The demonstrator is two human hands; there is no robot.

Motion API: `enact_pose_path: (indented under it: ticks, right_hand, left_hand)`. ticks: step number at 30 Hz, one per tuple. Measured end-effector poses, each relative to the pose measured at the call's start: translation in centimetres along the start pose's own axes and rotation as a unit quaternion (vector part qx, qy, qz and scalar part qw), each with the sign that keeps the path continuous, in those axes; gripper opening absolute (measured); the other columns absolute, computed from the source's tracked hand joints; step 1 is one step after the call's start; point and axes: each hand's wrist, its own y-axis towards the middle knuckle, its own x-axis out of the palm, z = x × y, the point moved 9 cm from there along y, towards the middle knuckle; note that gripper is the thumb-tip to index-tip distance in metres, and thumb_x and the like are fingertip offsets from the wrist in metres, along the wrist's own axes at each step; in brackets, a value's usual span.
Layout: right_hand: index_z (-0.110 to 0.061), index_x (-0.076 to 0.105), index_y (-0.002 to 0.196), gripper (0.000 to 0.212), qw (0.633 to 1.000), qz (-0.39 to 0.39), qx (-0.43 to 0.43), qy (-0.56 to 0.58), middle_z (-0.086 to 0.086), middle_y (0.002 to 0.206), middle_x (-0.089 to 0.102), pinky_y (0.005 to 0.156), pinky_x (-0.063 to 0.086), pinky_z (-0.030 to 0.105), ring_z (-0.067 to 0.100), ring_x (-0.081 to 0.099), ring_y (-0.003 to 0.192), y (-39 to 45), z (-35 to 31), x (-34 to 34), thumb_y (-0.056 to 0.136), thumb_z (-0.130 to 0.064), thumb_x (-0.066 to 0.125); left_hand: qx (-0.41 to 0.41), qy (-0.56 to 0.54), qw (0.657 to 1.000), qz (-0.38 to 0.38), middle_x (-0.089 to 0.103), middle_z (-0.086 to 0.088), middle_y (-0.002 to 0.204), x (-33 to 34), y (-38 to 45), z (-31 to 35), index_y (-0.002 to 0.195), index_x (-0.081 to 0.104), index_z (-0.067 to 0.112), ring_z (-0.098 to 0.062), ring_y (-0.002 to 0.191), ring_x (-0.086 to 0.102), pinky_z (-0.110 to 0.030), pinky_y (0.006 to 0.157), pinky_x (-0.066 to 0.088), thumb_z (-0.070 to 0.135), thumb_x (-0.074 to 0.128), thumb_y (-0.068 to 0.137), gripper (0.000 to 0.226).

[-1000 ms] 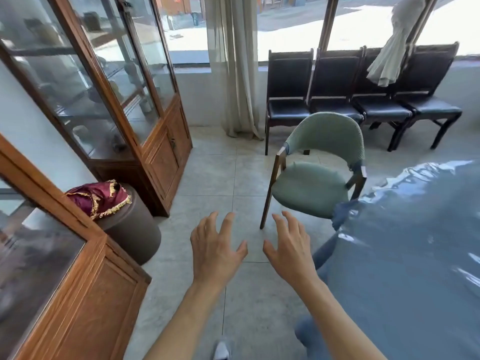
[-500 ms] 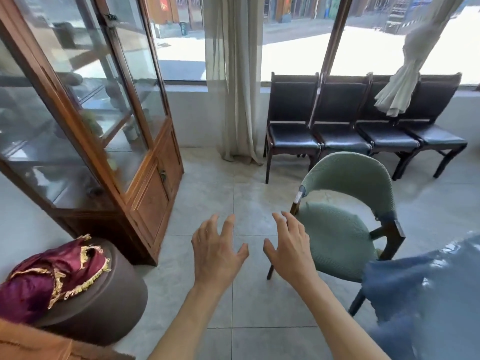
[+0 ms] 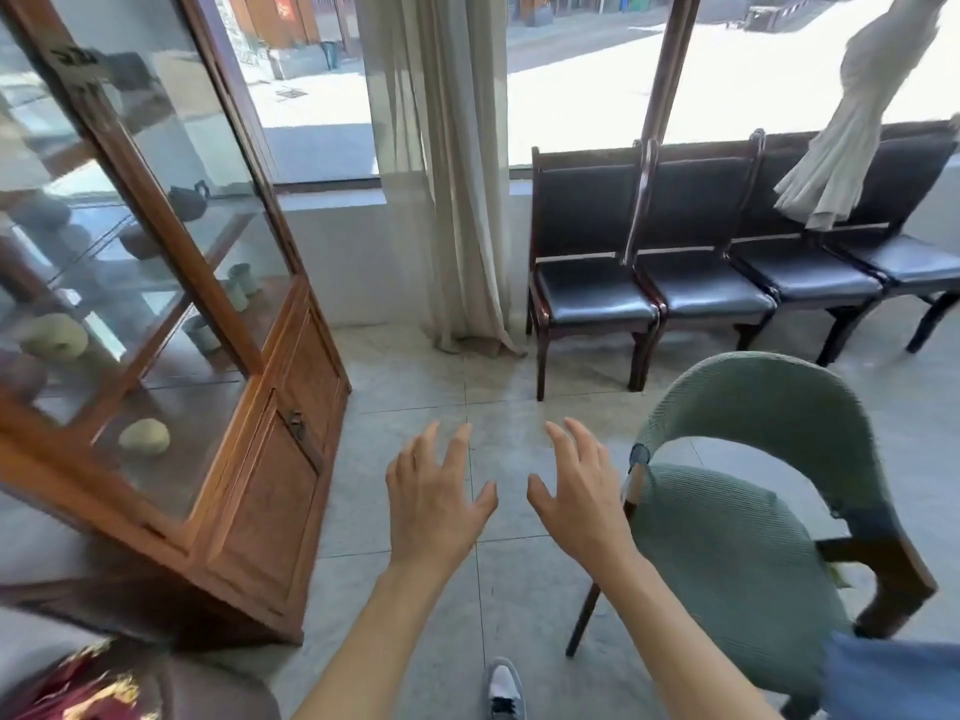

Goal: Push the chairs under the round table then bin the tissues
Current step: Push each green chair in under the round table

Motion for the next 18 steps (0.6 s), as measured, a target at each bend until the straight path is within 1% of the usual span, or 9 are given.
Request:
enact_pose_path:
  ticks: [3, 8, 10, 14, 18]
  right_hand:
    - [-0.013, 0.038, 0.142, 0.062, 1.000, 0.004, 0.010, 0.014, 0.016, 0.151, 0.038, 0.102, 0.044, 0.051, 0.035, 0.039, 0.136, 6.1, 1.3, 0.9, 0.088, -0.033, 0.062]
    - [-0.012, 0.040, 0.142, 0.062, 0.999, 0.019, 0.021, 0.020, 0.017, 0.150, 0.038, 0.107, 0.041, 0.049, 0.034, 0.037, 0.137, 15.0, 3.4, 1.3, 0.087, -0.031, 0.062]
    - [-0.012, 0.039, 0.143, 0.063, 0.999, 0.029, 0.026, 0.014, 0.016, 0.150, 0.037, 0.107, 0.040, 0.050, 0.034, 0.036, 0.137, 18.1, 4.3, 1.1, 0.087, -0.031, 0.063]
    - [-0.013, 0.039, 0.143, 0.063, 0.997, 0.055, 0.061, 0.006, 0.014, 0.151, 0.037, 0.107, 0.040, 0.048, 0.032, 0.035, 0.138, 24.4, 6.8, 1.0, 0.087, -0.030, 0.063]
    - [-0.013, 0.039, 0.143, 0.063, 0.992, 0.074, 0.097, -0.018, 0.014, 0.150, 0.038, 0.105, 0.040, 0.047, 0.033, 0.037, 0.137, 30.1, 10.0, 1.2, 0.088, -0.030, 0.063]
  left_hand:
    - [0.006, -0.007, 1.000, -0.009, 0.044, -0.012, 0.145, 1.9, 6.8, 0.3, 0.141, 0.042, 0.030, -0.032, 0.133, 0.040, -0.049, 0.107, 0.038, 0.053, 0.067, 0.079, 0.070]
    - [0.030, -0.027, 0.999, 0.001, 0.045, -0.012, 0.143, 4.4, 16.4, 1.3, 0.141, 0.047, 0.026, -0.031, 0.130, 0.043, -0.048, 0.105, 0.038, 0.050, 0.069, 0.079, 0.070]
    - [0.038, -0.033, 0.999, 0.000, 0.046, -0.012, 0.142, 5.6, 19.9, 1.7, 0.141, 0.047, 0.026, -0.032, 0.129, 0.045, -0.048, 0.104, 0.039, 0.049, 0.070, 0.078, 0.071]
    - [0.065, -0.051, 0.997, -0.013, 0.045, -0.011, 0.144, 8.6, 26.9, 2.9, 0.141, 0.045, 0.028, -0.031, 0.130, 0.043, -0.046, 0.102, 0.039, 0.048, 0.069, 0.078, 0.071]
    - [0.101, -0.061, 0.993, -0.025, 0.047, -0.012, 0.142, 12.3, 34.4, 4.6, 0.141, 0.046, 0.027, -0.032, 0.131, 0.043, -0.048, 0.104, 0.040, 0.048, 0.070, 0.077, 0.072]
